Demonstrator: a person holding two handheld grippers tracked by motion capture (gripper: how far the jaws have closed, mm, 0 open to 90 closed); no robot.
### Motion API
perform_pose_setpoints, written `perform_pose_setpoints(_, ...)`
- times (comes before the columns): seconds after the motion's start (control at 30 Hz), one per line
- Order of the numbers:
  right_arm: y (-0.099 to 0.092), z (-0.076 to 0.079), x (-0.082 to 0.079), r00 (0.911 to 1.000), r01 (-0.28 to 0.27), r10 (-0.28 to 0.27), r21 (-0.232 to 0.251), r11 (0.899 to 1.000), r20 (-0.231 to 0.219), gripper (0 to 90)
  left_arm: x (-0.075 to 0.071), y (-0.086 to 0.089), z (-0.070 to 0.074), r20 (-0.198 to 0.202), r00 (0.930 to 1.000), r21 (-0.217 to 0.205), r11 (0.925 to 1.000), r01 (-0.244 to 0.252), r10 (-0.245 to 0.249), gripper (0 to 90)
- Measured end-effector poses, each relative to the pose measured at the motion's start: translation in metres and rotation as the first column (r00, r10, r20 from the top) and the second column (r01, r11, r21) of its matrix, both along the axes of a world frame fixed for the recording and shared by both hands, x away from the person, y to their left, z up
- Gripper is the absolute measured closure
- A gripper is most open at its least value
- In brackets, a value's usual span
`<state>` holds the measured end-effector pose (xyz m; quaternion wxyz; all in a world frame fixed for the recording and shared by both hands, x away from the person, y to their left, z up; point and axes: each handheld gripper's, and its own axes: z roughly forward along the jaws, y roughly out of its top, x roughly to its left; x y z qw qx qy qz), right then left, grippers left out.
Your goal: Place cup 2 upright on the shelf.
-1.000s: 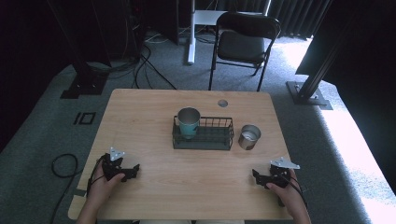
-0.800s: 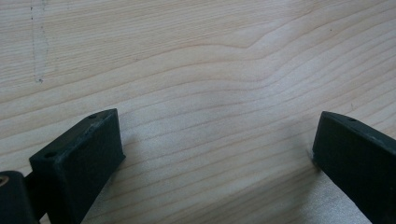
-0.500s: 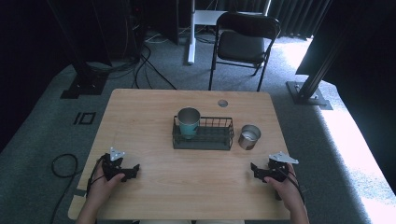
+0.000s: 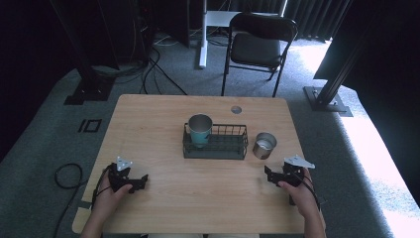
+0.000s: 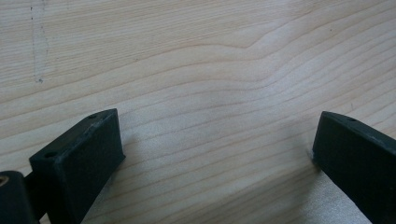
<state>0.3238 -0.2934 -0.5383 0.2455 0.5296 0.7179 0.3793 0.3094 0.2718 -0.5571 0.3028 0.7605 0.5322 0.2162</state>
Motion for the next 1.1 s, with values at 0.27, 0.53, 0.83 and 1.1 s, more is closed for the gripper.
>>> perform_pose_setpoints(0.27, 0.002, 0.004, 0.010, 0.9998, 0.000, 0.000, 0.003, 1.000, 0.020, 11.0, 0.000, 0.000, 0.000, 0.000, 1.0000, 0.000, 1.0000, 0.000, 0.000, 2.5)
perform_pose_setpoints(0.53, 0.005, 0.011, 0.022, 0.9988, 0.010, -0.011, 0.003, 1.000, 0.049, 11.0, 0.000, 0.000, 0.000, -0.001, 1.0000, 0.001, 1.0000, 0.000, 0.000, 2.5)
perform_pose_setpoints(0.83, 0.008, 0.015, 0.032, 0.9977, 0.009, -0.010, 0.013, 1.000, 0.068, 11.0, 0.000, 0.000, 0.000, 0.000, 1.0000, 0.000, 1.0000, 0.000, 0.000, 2.5)
perform_pose_setpoints(1.1, 0.014, 0.019, 0.044, 0.9969, 0.005, -0.006, 0.015, 1.000, 0.079, 11.0, 0.000, 0.000, 0.000, -0.001, 1.0000, 0.000, 1.0000, 0.000, 0.000, 2.5)
